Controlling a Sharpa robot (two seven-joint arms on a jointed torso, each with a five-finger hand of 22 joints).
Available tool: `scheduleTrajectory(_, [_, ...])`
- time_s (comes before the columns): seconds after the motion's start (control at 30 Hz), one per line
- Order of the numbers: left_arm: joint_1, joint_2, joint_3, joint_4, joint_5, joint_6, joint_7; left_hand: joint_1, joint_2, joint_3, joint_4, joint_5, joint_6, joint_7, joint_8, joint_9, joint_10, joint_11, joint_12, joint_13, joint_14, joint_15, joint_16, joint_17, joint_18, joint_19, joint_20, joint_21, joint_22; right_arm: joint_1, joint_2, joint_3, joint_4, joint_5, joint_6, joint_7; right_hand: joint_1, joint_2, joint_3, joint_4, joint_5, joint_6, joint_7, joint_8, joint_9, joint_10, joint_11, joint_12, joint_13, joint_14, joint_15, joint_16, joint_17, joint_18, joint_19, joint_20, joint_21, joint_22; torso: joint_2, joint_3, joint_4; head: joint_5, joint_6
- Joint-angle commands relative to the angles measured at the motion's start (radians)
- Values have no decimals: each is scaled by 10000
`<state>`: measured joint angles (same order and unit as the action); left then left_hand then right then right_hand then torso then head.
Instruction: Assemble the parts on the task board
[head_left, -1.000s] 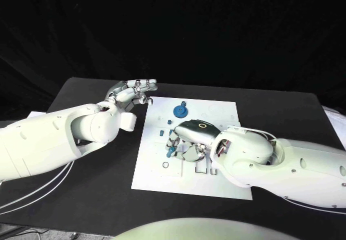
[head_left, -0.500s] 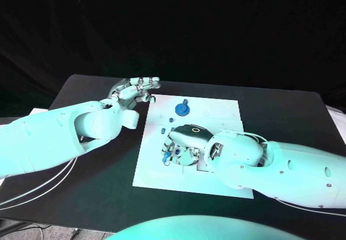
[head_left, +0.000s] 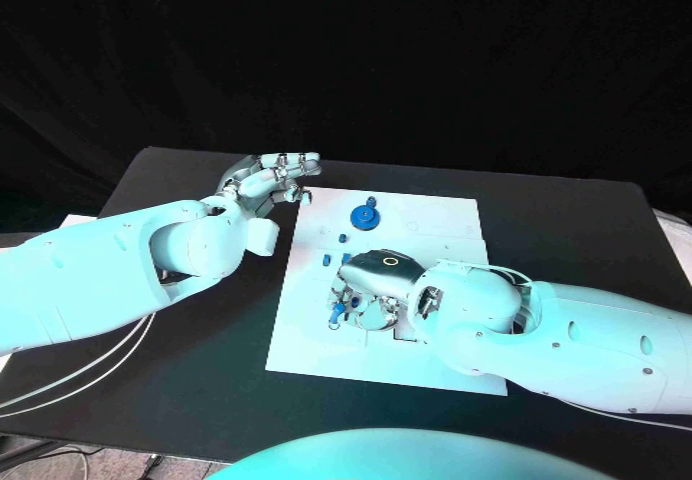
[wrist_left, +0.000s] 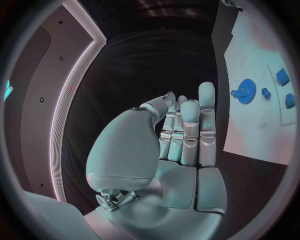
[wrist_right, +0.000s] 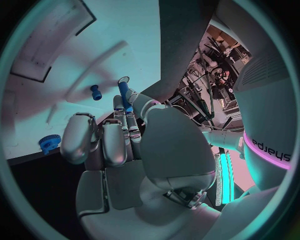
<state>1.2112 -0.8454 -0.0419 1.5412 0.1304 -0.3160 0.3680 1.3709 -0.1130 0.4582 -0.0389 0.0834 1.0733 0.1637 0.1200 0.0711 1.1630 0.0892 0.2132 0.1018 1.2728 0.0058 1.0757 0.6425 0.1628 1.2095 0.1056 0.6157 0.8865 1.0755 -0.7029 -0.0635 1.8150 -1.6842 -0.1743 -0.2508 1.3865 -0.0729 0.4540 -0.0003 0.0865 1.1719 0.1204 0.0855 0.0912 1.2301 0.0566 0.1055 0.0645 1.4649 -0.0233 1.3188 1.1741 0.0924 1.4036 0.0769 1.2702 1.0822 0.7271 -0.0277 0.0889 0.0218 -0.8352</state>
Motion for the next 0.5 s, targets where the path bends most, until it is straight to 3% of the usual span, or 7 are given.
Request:
scheduleTrajectory(0.03, [-4, 24, 7, 3, -38, 192, 41, 98, 36, -79, 4, 1, -23, 8, 37, -8, -45, -8, 35, 11, -73, -10, -36, -10, 200, -2, -4, -56, -8, -12, 49, -6, -42, -348, 462, -173, 65, 46, 53, -6, 34, 24, 26, 32, 22, 22, 17, -27, 10, 421, -30, 52, 9, 34, 14, -39, 27, 7, 3, 3, 5, -7, -20])
scheduleTrajectory(0.5, [-5, 40, 7, -24, -38, 193, 40, 98, 36, -79, 4, 1, -23, 8, 37, -8, -45, -8, 35, 11, -73, -10, -36, -10, 200, -2, -4, -56, -8, -14, 121, -28, -44, -371, 989, -252, 37, 37, 50, -5, 21, 39, 26, 35, 28, 39, 20, -37, 14, 424, -25, 64, 24, 35, 10, -33, 21, -1, 2, 0, 0, 28, -84])
